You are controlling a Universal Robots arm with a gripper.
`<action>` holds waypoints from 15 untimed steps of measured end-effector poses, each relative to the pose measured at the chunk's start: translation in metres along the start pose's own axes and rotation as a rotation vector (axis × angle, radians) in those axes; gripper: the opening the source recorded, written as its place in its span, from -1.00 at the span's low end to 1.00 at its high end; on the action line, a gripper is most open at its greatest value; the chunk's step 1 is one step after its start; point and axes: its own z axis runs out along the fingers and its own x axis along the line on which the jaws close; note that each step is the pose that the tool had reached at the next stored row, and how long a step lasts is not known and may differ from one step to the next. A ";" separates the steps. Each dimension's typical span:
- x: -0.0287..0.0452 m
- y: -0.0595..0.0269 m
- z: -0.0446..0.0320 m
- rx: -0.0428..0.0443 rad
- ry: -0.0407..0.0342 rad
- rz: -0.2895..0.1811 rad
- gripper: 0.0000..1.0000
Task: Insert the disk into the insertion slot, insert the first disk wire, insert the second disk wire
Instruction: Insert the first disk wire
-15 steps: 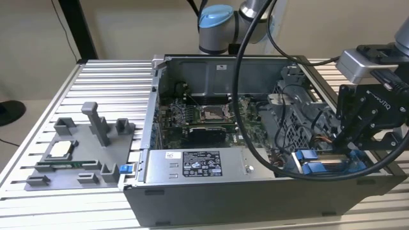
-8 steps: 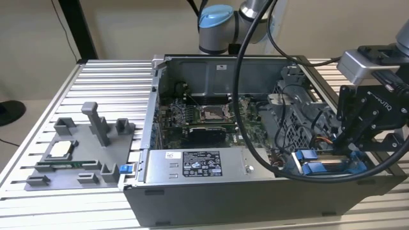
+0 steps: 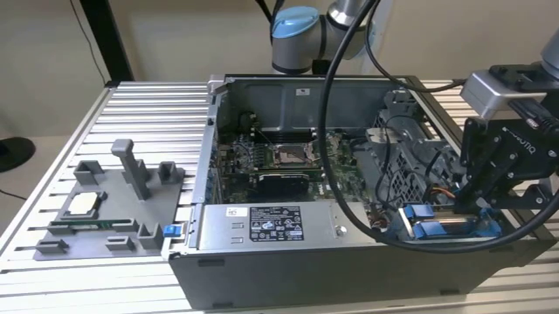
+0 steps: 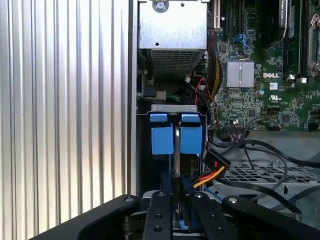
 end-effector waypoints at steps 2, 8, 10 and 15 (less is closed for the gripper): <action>0.0001 -0.0001 0.0017 0.0014 0.0001 0.000 -1.00; -0.0003 -0.0021 0.0040 0.0093 -0.0061 0.000 -1.00; -0.0016 -0.0027 0.0045 0.0156 -0.0097 -0.001 -1.00; -0.0066 -0.0055 0.0052 0.0294 -0.0175 -0.001 -1.00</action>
